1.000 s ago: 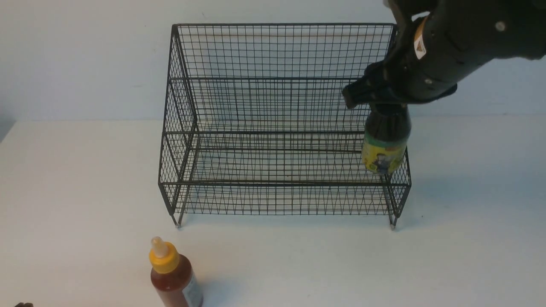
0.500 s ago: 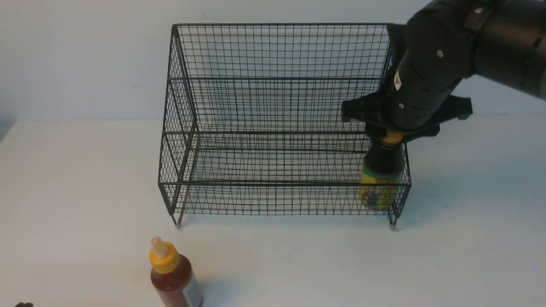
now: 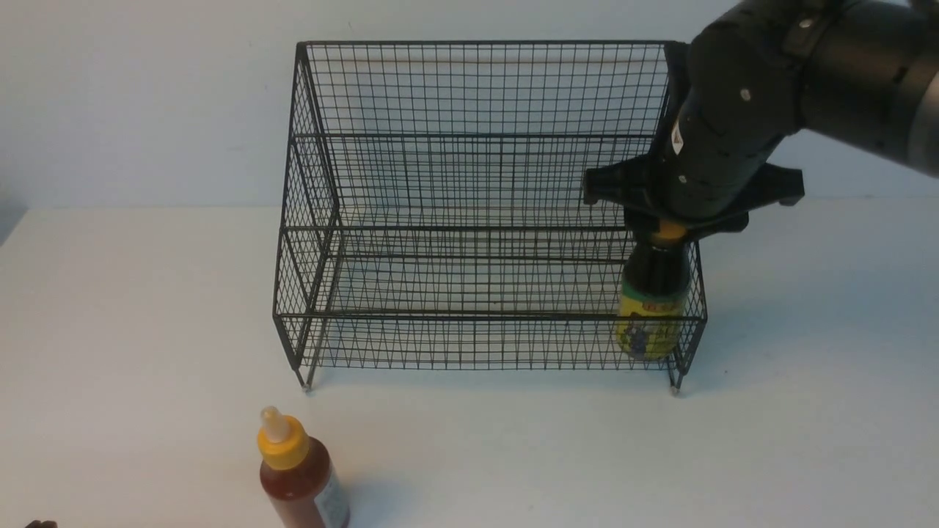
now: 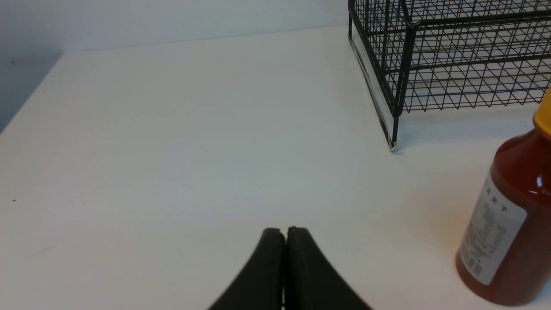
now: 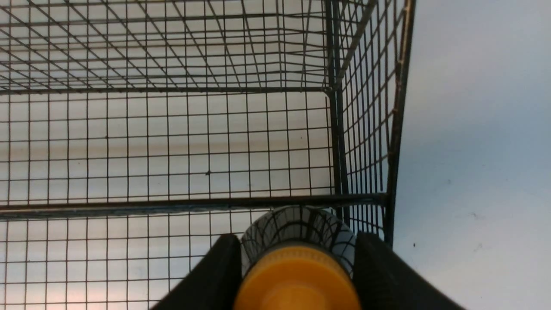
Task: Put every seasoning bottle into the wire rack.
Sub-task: Use the right arm to put the condiment bottle back on the shelf, then use the left arm to grab the condiment bottle closest to it
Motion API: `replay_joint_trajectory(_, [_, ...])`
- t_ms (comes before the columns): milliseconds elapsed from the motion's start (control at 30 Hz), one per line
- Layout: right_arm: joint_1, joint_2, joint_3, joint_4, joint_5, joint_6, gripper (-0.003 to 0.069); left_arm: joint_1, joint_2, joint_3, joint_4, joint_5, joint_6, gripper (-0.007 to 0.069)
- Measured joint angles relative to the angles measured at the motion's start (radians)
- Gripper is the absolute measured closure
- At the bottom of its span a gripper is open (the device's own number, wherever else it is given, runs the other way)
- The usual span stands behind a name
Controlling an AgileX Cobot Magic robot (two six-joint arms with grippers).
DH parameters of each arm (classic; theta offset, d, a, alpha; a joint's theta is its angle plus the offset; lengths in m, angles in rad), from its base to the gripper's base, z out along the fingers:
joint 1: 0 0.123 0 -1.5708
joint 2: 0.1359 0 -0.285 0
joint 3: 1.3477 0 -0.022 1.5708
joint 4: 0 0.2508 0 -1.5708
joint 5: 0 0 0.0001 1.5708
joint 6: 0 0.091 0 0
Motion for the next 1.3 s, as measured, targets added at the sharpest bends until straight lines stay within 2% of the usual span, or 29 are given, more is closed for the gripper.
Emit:
replay_joint_trajectory(167, [0.0,0.0,-0.001,0.001,0.0,0.003,0.0325,0.0,0.0,0.0,0.0,0.0,0.0,0.0636])
replay_joint_trajectory(233, [0.0,0.0,0.001,0.001,0.0,0.003,0.027,0.0,0.0,0.0,0.0,0.0,0.0,0.0636])
replay_joint_trajectory(400, [-0.001,-0.023,0.001,0.0,0.036,-0.011,0.0078,0.0,0.0,0.0,0.0,0.0,0.0,0.0636])
replay_joint_trajectory(567, [-0.005,-0.105,0.001,-0.001,0.053,-0.077,0.0029,0.0,0.0,0.0,0.0,0.0,0.0,0.0636])
replay_joint_trajectory(733, [-0.006,-0.187,0.001,-0.001,0.101,-0.15,0.0038,0.0,0.0,0.0,0.0,0.0,0.0,0.0636])
replay_joint_trajectory(867, [-0.006,-0.301,0.005,0.001,0.144,-0.344,0.011,0.0,0.0,0.0,0.0,0.0,0.0,0.0636])
replay_joint_trajectory(1000, [-0.006,-0.463,0.047,0.087,0.153,-0.528,0.0265,0.0,0.0,0.0,0.0,0.0,0.0,0.0636])
replay_joint_trajectory(1067, [-0.006,-0.548,0.075,0.137,0.154,-0.567,0.0356,0.0,0.0,0.0,0.0,0.0,0.0,0.0636])
replay_joint_trajectory(1100, [-0.006,-0.557,0.083,0.142,0.154,-0.573,0.0367,0.0,0.0,0.0,0.0,0.0,0.0,0.0636])
replay_joint_trajectory(1200, [-0.006,-0.738,0.178,0.2,0.159,-0.604,0.0537,0.0,0.0,0.0,0.0,0.0,0.0,0.0636])
replay_joint_trajectory(1233, [-0.006,-0.864,0.286,0.211,0.162,-0.611,0.0627,0.0,0.0,0.0,0.0,0.0,0.0,0.0636])
replay_joint_trajectory(1300, [-0.006,-0.946,0.355,0.217,0.162,-0.613,0.0652,0.0,0.0,0.0,0.0,0.0,0.0,0.0636])
